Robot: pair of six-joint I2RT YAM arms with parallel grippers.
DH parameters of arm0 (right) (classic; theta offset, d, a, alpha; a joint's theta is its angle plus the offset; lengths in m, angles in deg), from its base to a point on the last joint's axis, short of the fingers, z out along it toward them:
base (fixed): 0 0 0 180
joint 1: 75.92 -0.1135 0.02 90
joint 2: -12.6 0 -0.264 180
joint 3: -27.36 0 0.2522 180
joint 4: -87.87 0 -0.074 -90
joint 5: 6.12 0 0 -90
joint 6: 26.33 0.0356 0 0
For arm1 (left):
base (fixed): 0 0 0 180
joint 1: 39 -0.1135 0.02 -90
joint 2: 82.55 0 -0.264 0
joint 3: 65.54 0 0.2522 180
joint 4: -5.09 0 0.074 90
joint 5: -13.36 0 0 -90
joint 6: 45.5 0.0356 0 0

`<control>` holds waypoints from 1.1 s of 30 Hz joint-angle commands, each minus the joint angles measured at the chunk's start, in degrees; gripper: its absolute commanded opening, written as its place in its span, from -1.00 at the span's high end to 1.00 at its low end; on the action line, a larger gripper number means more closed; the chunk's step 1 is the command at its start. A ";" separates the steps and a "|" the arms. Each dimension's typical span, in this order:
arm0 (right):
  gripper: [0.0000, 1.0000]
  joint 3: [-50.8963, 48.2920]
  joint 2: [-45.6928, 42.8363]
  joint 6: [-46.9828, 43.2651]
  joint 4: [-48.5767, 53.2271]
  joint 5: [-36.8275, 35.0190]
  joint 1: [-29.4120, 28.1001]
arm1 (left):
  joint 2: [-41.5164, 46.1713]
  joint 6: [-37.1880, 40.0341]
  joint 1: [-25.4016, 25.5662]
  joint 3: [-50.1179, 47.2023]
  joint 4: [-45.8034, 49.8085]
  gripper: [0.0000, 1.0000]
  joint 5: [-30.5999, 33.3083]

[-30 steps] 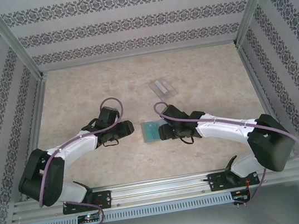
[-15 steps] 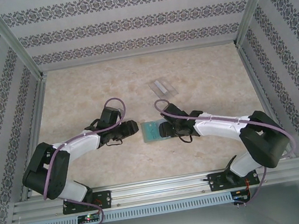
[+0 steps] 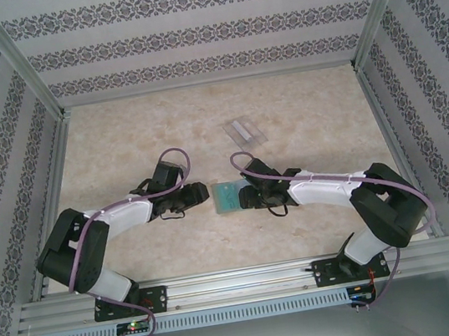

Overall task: Put the credit cards into the card holder
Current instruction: Flip over the card slot in the card holder.

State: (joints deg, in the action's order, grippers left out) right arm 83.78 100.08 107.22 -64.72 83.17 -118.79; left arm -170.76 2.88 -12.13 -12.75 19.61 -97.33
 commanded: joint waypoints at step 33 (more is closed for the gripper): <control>-0.02 -1.46 -0.18 0.01 -0.94 -1.42 -1.26 | -0.65 -1.64 -0.51 0.40 -2.38 -0.23 -0.74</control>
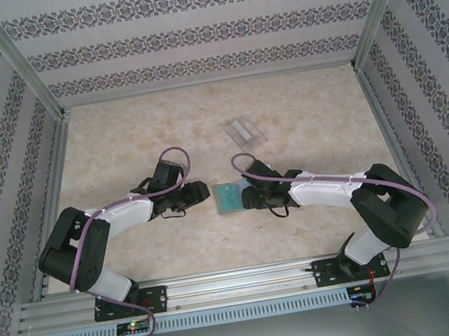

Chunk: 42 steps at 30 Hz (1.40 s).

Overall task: Put the credit cards into the card holder
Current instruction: Flip over the card slot in the card holder.

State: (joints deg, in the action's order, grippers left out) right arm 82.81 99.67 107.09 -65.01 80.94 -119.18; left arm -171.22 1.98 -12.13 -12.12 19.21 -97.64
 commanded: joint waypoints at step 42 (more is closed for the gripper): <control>0.15 -1.08 -2.41 -0.18 -15.25 9.77 -1.73 | 2.54 -1.21 -0.83 -2.50 -2.03 -0.26 1.99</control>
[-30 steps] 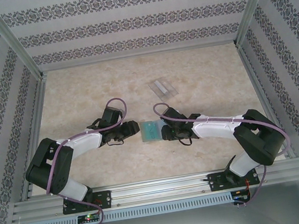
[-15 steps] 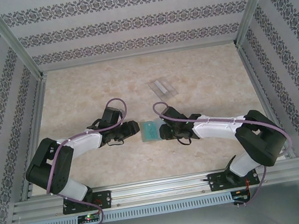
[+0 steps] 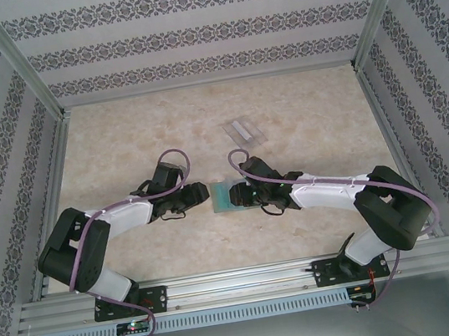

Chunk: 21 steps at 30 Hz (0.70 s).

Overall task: Put the credit cards into the card holder
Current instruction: Flip over the card slot in the card holder.

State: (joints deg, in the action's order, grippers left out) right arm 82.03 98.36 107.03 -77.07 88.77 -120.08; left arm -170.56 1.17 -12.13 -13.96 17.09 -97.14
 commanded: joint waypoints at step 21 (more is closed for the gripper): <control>0.14 2.15 4.69 0.25 -11.57 8.50 -2.29 | 3.17 0.02 -3.25 0.57 1.49 -0.26 0.21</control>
State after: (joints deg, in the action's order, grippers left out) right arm 82.55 102.71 107.27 -87.32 96.50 -121.87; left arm -168.33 1.15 -14.38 -14.07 17.75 -96.17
